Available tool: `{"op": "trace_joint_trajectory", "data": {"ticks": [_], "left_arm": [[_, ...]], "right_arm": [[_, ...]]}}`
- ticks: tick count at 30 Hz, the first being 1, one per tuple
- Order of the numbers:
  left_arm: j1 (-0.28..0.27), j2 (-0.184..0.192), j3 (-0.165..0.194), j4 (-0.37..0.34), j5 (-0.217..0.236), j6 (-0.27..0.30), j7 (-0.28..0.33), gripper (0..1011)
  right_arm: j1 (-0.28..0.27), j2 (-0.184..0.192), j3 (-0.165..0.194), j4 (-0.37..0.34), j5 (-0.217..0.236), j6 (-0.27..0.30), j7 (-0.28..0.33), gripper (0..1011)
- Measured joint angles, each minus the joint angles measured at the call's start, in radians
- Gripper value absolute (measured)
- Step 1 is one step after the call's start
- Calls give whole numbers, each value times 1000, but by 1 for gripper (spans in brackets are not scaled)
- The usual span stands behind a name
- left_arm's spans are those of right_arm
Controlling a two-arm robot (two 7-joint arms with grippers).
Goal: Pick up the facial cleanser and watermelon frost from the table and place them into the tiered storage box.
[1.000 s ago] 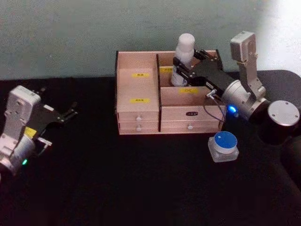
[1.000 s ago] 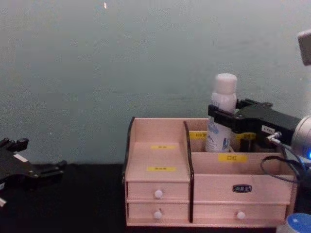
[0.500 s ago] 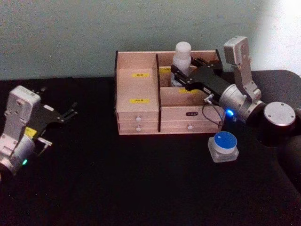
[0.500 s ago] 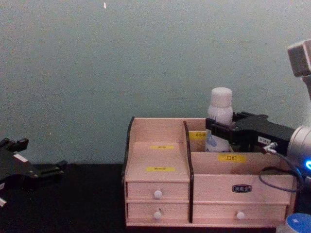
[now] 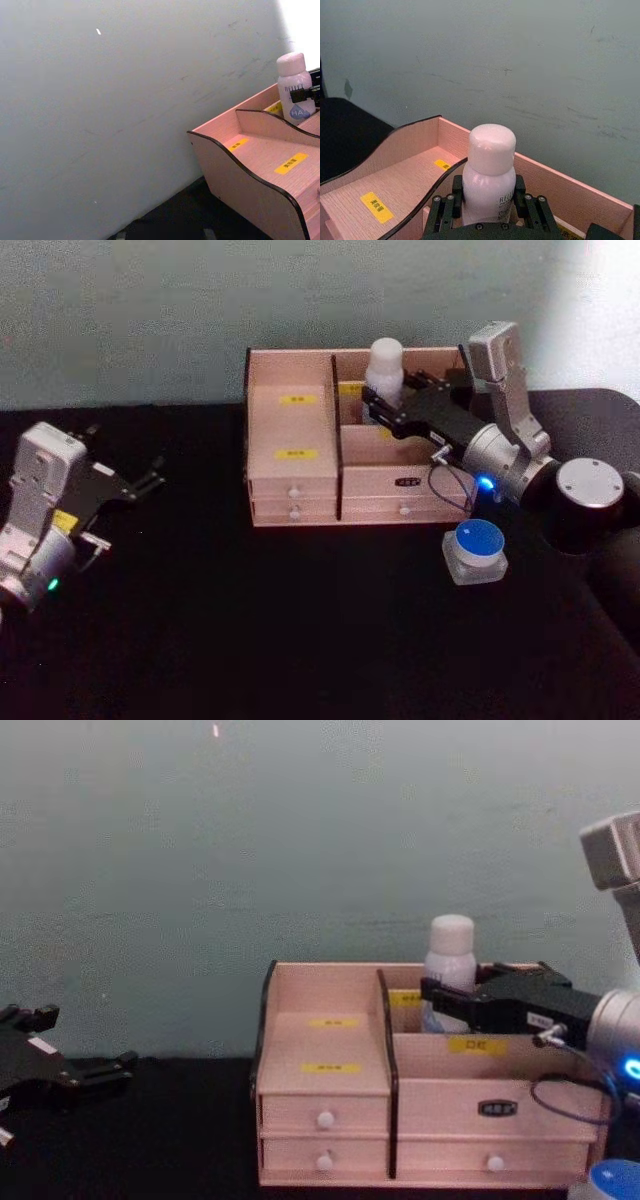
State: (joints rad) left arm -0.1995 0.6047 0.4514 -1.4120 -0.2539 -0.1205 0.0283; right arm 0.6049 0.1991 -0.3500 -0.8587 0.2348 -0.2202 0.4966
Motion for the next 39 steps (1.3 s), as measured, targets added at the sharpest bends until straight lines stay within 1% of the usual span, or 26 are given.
{"op": "trace_joint_trajectory", "data": {"ticks": [10, 13, 16, 17, 18, 20, 21, 23, 25, 29, 32, 36, 38, 39], "left_arm": [[0, 0, 0, 0, 0, 0, 0, 1001], [0, 0, 0, 0, 0, 0, 0, 1001], [0, 0, 0, 0, 0, 0, 0, 1001], [0, 0, 0, 0, 0, 0, 0, 1001], [0, 0, 0, 0, 0, 0, 0, 1001], [0, 0, 0, 0, 0, 0, 0, 1001], [0, 0, 0, 0, 0, 0, 0, 1001], [0, 0, 0, 0, 0, 0, 0, 1001], [0, 0, 0, 0, 0, 0, 0, 1001], [0, 0, 0, 0, 0, 0, 0, 1001], [0, 0, 0, 0, 0, 0, 0, 1001], [0, 0, 0, 0, 0, 0, 0, 1001], [0, 0, 0, 0, 0, 0, 0, 1001], [0, 0, 0, 0, 0, 0, 0, 1001]], "right_arm": [[-1, 1, 0, -2, 1, -1, 0, 593], [-1, 1, 0, -3, 1, -1, 0, 666], [-1, 1, 0, -3, 2, -1, 0, 776], [-1, 1, 0, -3, 2, -1, 0, 776], [-1, 1, 0, -3, 2, -1, 0, 829], [-2, 1, 0, -3, 2, -2, 0, 882], [-2, 1, 0, -3, 2, -2, 0, 882], [-2, 1, 0, -4, 2, -2, 0, 960], [-2, 1, 0, -4, 2, -2, 0, 1002], [-3, 2, 0, -7, 3, -3, 0, 1003], [-16, 10, 1, -34, 2, -14, 0, 1003], [-44, 25, 7, -93, 3, -17, 1, 1002], [-78, 47, 15, -164, 14, -8, 4, 1002], [-78, 47, 15, -164, 14, -8, 4, 1002]]}}
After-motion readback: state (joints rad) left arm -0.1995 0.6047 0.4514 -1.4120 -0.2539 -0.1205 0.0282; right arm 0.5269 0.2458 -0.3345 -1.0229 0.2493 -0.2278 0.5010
